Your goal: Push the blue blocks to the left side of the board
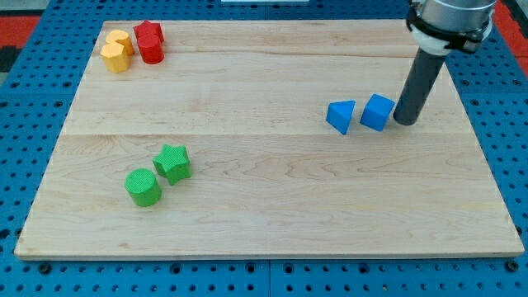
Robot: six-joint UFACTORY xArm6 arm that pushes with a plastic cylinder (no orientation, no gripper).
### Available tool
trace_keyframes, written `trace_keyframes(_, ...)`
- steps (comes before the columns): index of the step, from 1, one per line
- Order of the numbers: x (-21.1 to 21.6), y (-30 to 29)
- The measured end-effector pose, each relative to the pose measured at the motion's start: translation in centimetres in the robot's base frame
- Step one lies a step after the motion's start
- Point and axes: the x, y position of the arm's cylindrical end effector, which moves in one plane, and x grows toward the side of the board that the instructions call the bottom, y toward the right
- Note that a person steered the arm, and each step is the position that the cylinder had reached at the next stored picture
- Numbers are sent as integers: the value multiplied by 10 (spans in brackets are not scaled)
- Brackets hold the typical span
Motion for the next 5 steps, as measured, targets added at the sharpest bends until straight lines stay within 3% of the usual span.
trace_keyframes(1,-10,-4)
trace_keyframes(2,-3,-46)
trace_keyframes(5,10,-219)
